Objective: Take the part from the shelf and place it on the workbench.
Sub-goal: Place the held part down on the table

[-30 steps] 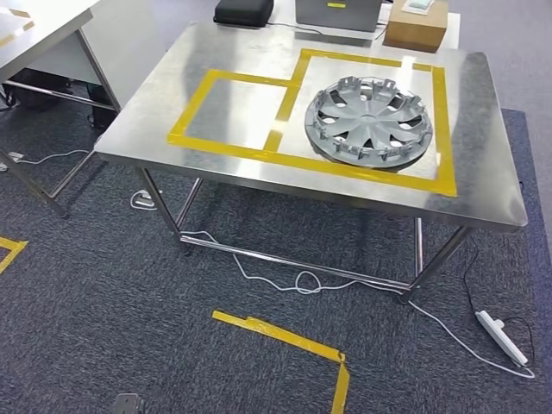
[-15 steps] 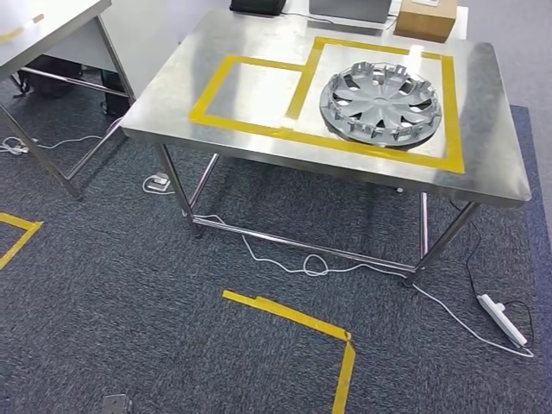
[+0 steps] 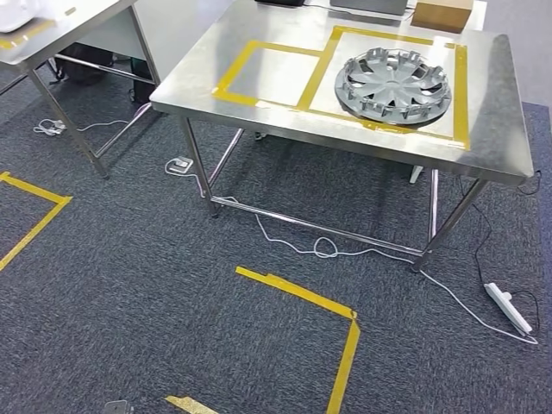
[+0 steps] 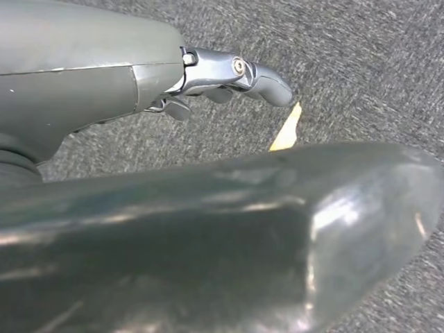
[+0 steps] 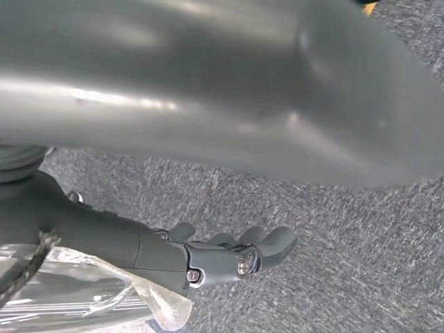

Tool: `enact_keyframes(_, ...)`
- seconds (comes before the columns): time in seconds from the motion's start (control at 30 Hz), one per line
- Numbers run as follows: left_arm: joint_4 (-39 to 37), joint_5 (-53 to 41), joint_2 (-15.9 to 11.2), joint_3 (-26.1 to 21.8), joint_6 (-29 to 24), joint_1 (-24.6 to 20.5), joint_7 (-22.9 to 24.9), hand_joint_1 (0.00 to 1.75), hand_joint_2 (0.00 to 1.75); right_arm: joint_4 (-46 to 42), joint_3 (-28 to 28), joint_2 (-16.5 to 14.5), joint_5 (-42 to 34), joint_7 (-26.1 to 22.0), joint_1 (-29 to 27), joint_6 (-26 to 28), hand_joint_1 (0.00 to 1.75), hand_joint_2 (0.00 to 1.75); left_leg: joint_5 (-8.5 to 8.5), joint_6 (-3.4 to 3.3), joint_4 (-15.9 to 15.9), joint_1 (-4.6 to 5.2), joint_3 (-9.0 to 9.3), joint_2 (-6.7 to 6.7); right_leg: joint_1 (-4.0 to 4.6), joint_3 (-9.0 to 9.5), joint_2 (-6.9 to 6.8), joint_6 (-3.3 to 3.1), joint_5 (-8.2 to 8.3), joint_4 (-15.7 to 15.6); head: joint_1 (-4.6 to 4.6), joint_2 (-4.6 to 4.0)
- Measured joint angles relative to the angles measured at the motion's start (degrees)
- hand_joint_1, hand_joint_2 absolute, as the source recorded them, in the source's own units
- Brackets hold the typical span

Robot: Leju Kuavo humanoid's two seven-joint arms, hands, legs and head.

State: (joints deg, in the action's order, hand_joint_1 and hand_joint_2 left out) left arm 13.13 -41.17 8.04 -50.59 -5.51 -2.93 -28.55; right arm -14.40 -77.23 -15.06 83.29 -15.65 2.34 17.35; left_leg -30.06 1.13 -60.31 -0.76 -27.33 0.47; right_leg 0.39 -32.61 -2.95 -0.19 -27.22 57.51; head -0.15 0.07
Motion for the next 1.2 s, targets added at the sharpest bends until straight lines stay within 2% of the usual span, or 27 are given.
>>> enact_keyframes(0.03,0.01,0.01,0.0,-0.03,-0.04,-0.05,-0.01,0.0,0.0,0.0,0.02,-0.01,0.05,-0.08,0.02,-0.04,0.0,0.0,-1.0,-0.45,2.57,0.2,1.42,0.13,0.0,-0.39,-0.16,0.33,0.5,0.14,0.01,0.0)
enact_keyframes(0.07,0.01,0.02,0.01,-0.12,-0.13,-0.01,0.02,0.0,0.0,0.0,0.05,-0.03,0.11,-0.16,0.02,-0.09,0.0,0.0,-1.19,-0.99,3.76,0.37,1.63,0.11,-0.07,-0.61,-0.31,0.68,1.05,0.15,0.03,0.0)
enact_keyframes(0.13,-0.03,0.07,0.1,-0.37,-0.43,0.19,0.21,0.0,0.0,0.0,0.2,-0.08,0.33,-0.24,-0.12,-0.17,0.0,0.0,-0.12,-1.97,4.09,0.4,0.53,0.16,-0.34,-1.21,0.32,1.42,0.53,0.53,-0.01,0.0)
enact_keyframes(0.2,-0.05,0.26,0.15,-0.59,-0.75,0.28,0.54,0.0,0.0,0.0,0.42,-0.31,0.75,-0.18,-0.43,-0.33,0.0,0.0,1.37,-2.84,4.26,0.36,-1.15,0.18,-0.5,-2.68,1.73,1.96,-4.07,3.94,0.16,0.0)
enact_keyframes(0.27,-0.05,0.43,0.11,-0.85,-0.95,0.29,0.83,0.0,0.0,-0.01,0.73,-0.61,1.28,0.07,-0.59,-0.65,0.0,0.0,2.94,-3.25,4.2,0.59,-3.14,-0.03,-0.5,-4.43,2.58,2.08,-9.59,10.79,0.38,0.0)
enact_keyframes(0.3,-0.05,0.42,0.14,-1.03,-1.02,0.31,0.96,0.0,0.0,-0.02,0.92,-0.72,1.51,0.22,-0.58,-0.83,0.0,0.0,3.79,-3.27,4.13,0.73,-4.25,-0.17,-0.49,-4.76,2.71,2.03,-10.57,13.91,0.4,0.0)
enact_keyframes(0.33,-0.05,0.41,0.19,-1.2,-1.12,0.34,1.08,0.0,0.0,-0.07,1.12,-0.82,1.76,0.35,-0.54,-1.06,0.0,0.0,4.65,-3.25,4.04,0.85,-5.39,-0.3,-0.47,-4.39,2.77,1.92,-10.02,15.73,0.4,0.0)
enact_keyframes(0.37,-0.05,0.39,0.25,-1.34,-1.23,0.35,1.16,0.0,0.0,-0.15,1.28,-0.92,2.01,0.41,-0.52,-1.34,0.0,0.0,5.47,-3.17,3.93,0.94,-6.54,-0.45,-0.45,-3.14,2.83,1.77,-8.23,15.73,0.4,0.0)
enact_keyframes(0.43,-0.05,0.35,0.35,-1.63,-1.42,0.31,1.27,0.0,0.0,-0.51,1.59,-1.18,2.55,0.19,-0.5,-1.96,0.0,0.0,7.07,-2.86,3.71,0.98,-8.43,-0.92,-0.4,2.23,3.57,1.28,-4.83,10.1,0.39,0.0)
enact_keyframes(0.5,-0.05,0.34,0.4,-1.95,-1.49,0.19,1.29,0.0,0.0,-0.99,1.96,-1.45,2.97,-0.33,-0.46,-2.39,0.0,0.0,8.57,-2.39,3.55,1.12,-9.59,-1.43,-0.31,9.04,4.84,0.79,-5.45,0.49,0.38,0.0)
enact_keyframes(0.53,-0.05,0.34,0.4,-2.11,-1.49,0.15,1.3,0.0,0.0,-1.22,2.14,-1.57,3.12,-0.63,-0.44,-2.56,0.0,0.0,9.36,-2.12,3.63,1.11,-9.92,-1.65,-0.21,11.01,5.27,0.61,-6.37,-2.73,0.38,0.0)
enact_keyframes(0.57,-0.05,0.34,0.37,-2.27,-1.49,0.17,1.3,0.0,0.0,-1.44,2.3,-1.73,3.22,-0.89,-0.46,-2.73,0.0,0.0,10.2,-1.78,3.82,1.12,-10.16,-1.9,-0.06,11.83,5.21,0.43,-6.79,-4.5,0.39,0.0)
enact_keyframes(0.6,-0.05,0.33,0.29,-2.47,-1.5,0.23,1.31,0.0,0.0,-1.61,2.41,-1.93,3.32,-1.08,-0.52,-2.9,0.0,0.0,10.87,-1.46,4.06,1.02,-10.35,-2.16,-0.07,11.42,4.86,0.19,-6.54,-4.75,0.42,0.0)
enact_keyframes(0.63,-0.05,0.31,0.21,-2.65,-1.5,0.32,1.32,0.0,0.0,-1.84,2.5,-2.12,3.4,-1.25,-0.59,-3.03,0.0,0.0,10.64,-1.1,4.05,0.9,-10.6,-2.23,-0.09,10.8,4.38,-0.2,-5.9,-4.63,0.45,0.0)
enact_keyframes(0.67,-0.05,0.28,0.14,-2.79,-1.51,0.45,1.33,0.0,0.0,-2.07,2.57,-2.31,3.47,-1.36,-0.69,-3.11,0.0,0.0,9.12,-0.74,3.2,0.8,-10.99,-2.12,-0.18,10.16,3.83,-0.68,-5.2,-4.66,0.38,0.0)
enact_keyframes(0.7,-0.05,0.24,0.09,-2.88,-1.5,0.53,1.33,0.0,0.0,-2.32,2.66,-2.49,3.54,-1.48,-0.81,-3.17,0.0,0.0,6.34,-0.39,1.11,0.68,-11.55,-1.87,-0.29,9.4,3.25,-1.06,-4.52,-4.69,0.3,0.0)
enact_keyframes(0.77,-0.05,0.02,0.12,-2.94,-1.43,0.58,1.27,0.0,0.0,-2.87,2.77,-2.73,3.59,-1.71,-1.05,-3.32,0.0,0.0,0.13,0.35,-6.09,0.37,-12.83,-1.33,-0.22,7.79,2.14,-1.45,-3.38,-4.51,0.09,0.0)
enact_keyframes(0.8,-0.05,-0.13,0.14,-2.96,-1.38,0.56,1.2,0.0,0.0,-3.12,2.8,-2.82,3.59,-1.81,-1.14,-3.43,0.0,0.0,-1.2,0.68,-9.98,0.2,-13.23,-1.22,-0.18,6.93,1.56,-1.39,-2.86,-4.36,0.09,0.0)
enact_keyframes(0.83,-0.05,-0.32,0.14,-2.98,-1.32,0.57,1.11,0.0,0.0,-3.38,2.8,-2.89,3.59,-1.89,-1.2,-3.61,0.0,0.0,-0.7,0.93,-12.83,0.03,-13.21,-1.14,-0.16,6.02,0.99,-1.29,-2.36,-4.13,0.08,0.0)
enact_keyframes(0.87,-0.05,-0.47,0.14,-3.0,-1.28,0.61,1.03,0.0,0.0,-3.63,2.81,-2.97,3.59,-1.98,-1.24,-3.79,0.0,0.0,1.04,1.11,-14.07,-0.14,-12.49,-1.03,-0.17,5.02,0.45,-1.14,-1.87,-3.79,0.08,0.0)
enact_keyframes(0.9,-0.05,-0.58,0.14,-3.03,-1.24,0.64,0.98,0.0,0.0,-3.86,2.81,-3.05,3.59,-2.05,-1.27,-3.93,0.0,0.0,3.03,1.19,-13.23,-0.28,-10.78,-0.8,-0.19,4.04,-0.03,-0.94,-1.44,-3.38,0.07,0.0)
enact_keyframes(0.93,-0.05,-0.68,0.13,-3.05,-1.18,0.66,0.95,0.0,0.0,-4.08,2.82,-3.15,3.59,-2.1,-1.27,-4.05,0.0,0.0,4.15,1.19,-10.32,-0.38,-8.03,-0.31,-0.21,3.32,-0.42,-0.7,-1.08,-2.91,0.06,0.0)
enact_keyframes(0.97,-0.05,-0.72,0.13,-3.06,-1.1,0.63,0.93,0.0,0.0,-4.28,2.83,-3.24,3.6,-2.15,-1.27,-4.09,0.0,0.0,3.73,1.06,-5.72,-0.35,-4.48,0.36,-0.17,2.74,-0.75,-0.43,-0.79,-2.38,0.04,0.0)
enact_keyframes(1.03,-0.05,-0.77,0.11,-3.1,-0.99,0.47,0.87,0.0,0.0,-4.59,2.85,-3.39,3.61,-2.22,-1.27,-4.14,0.0,0.0,0.91,0.18,2.4,-0.05,0.81,1.35,-0.05,2.18,-1.32,0.22,-0.25,-1.6,0.05,0.0)
enact_keyframes(1.07,-0.05,-0.79,0.11,-3.14,-0.95,0.44,0.85,0.0,0.0,-4.72,2.86,-3.44,3.62,-2.25,-1.26,-4.15,0.0,0.0,-0.08,-0.34,4.43,0.17,1.77,1.44,-0.04,1.92,-1.61,0.55,0.06,-1.42,0.06,0.0)
enact_keyframes(1.13,-0.06,-0.82,0.14,-3.23,-0.92,0.65,0.84,0.0,0.0,-4.91,2.88,-3.49,3.63,-2.26,-1.25,-4.18,0.0,0.0,0.15,-1.44,5.07,0.29,1.35,1.17,-0.22,1.43,-1.72,1.23,0.32,-1.2,0.08,0.0)
enact_keyframes(1.2,-0.06,-0.8,0.13,-3.28,-0.9,0.83,0.84,0.0,0.0,-5.04,2.9,-3.5,3.62,-2.28,-1.31,-4.19,0.0,0.0,0.99,-2.43,5.31,0.2,0.67,0.82,-0.42,-0.15,-0.01,1.8,-1.93,1.68,0.23,0.0)
